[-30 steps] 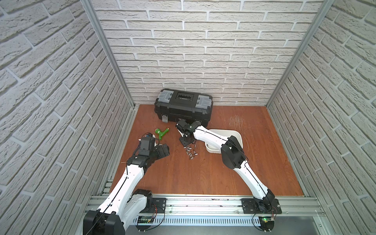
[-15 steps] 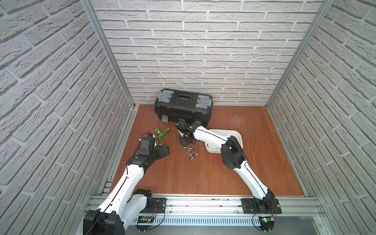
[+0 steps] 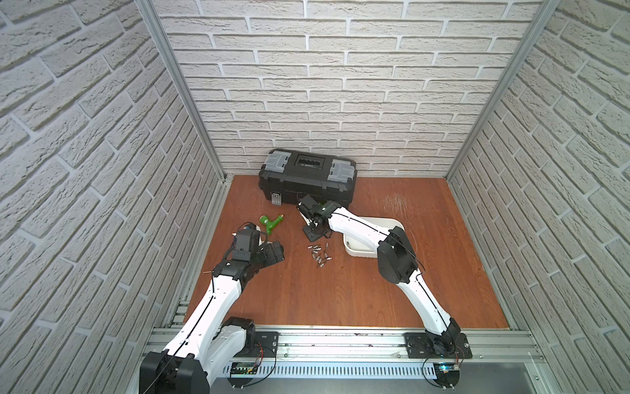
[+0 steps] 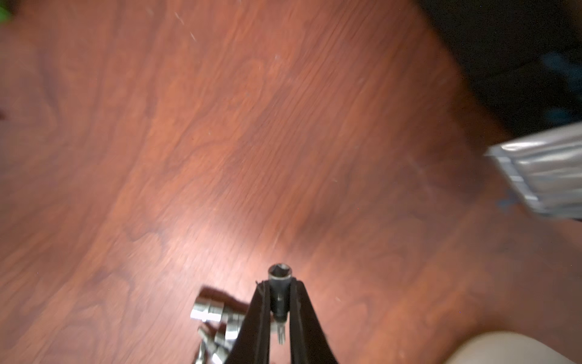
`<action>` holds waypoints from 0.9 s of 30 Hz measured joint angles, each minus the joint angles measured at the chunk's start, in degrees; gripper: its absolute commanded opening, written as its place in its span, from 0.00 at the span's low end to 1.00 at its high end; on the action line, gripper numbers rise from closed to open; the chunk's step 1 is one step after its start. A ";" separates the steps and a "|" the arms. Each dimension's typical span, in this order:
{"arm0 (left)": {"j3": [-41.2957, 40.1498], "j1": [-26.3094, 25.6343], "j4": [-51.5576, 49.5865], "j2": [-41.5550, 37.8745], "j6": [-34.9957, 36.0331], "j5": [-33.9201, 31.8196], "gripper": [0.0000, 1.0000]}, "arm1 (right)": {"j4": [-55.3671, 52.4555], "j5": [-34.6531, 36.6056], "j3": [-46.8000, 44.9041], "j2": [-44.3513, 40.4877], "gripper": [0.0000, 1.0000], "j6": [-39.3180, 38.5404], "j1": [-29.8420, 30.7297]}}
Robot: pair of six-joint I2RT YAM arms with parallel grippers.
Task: Put the bit on the desktop into the storage box
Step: Pick up the screwdriver bit from the center of the board, then place the screwdriver bit in the storage box.
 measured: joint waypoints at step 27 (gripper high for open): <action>0.11 -2.62 0.00 1.25 -0.04 -0.46 0.98 | 0.02 5.75 -21.73 -28.76 0.10 -1.86 -5.46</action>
